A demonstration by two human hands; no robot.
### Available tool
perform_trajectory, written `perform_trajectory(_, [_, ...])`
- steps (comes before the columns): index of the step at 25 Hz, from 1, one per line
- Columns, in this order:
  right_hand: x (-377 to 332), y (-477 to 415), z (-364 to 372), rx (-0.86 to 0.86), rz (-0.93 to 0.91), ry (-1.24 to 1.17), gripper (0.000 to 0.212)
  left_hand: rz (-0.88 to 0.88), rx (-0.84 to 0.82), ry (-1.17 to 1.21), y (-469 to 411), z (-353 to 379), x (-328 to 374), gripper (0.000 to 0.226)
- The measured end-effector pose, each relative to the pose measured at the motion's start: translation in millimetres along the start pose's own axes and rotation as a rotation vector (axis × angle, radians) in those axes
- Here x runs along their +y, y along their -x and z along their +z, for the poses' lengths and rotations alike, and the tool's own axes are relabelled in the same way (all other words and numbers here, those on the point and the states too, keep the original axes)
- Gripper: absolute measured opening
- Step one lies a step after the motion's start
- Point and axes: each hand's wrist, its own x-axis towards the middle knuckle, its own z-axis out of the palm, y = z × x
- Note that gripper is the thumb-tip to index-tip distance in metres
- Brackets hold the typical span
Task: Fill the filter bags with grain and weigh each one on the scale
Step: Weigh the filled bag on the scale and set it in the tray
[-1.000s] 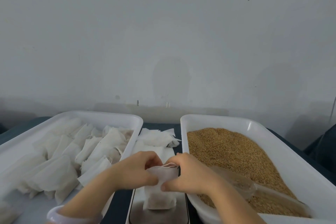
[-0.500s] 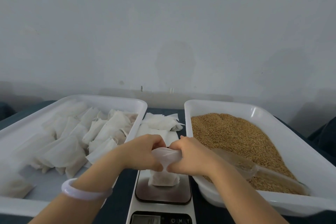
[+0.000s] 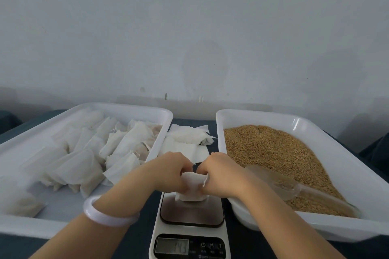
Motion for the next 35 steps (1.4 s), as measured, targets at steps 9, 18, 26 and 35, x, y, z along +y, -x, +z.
perform_trajectory(9, [-8.1,-1.7,-3.8,-0.102,-0.041,0.242,0.027,-0.061,-0.042,-0.116,-5.3,0.7,11.3,0.021])
perform_trajectory(18, [-6.5,-2.2,0.9,-0.033,-0.045,0.197,0.018,0.000,-0.029,-0.059,-2.3,3.5,4.2,0.015])
perform_trajectory(26, [-0.3,4.6,-3.7,0.041,0.118,-0.334,0.023,0.033,0.093,0.449,6.0,-4.4,-4.5,0.031])
perform_trajectory(35, [3.5,4.9,-2.4,0.056,0.144,-0.391,0.021,0.058,0.099,0.491,6.8,-3.9,-5.5,0.034])
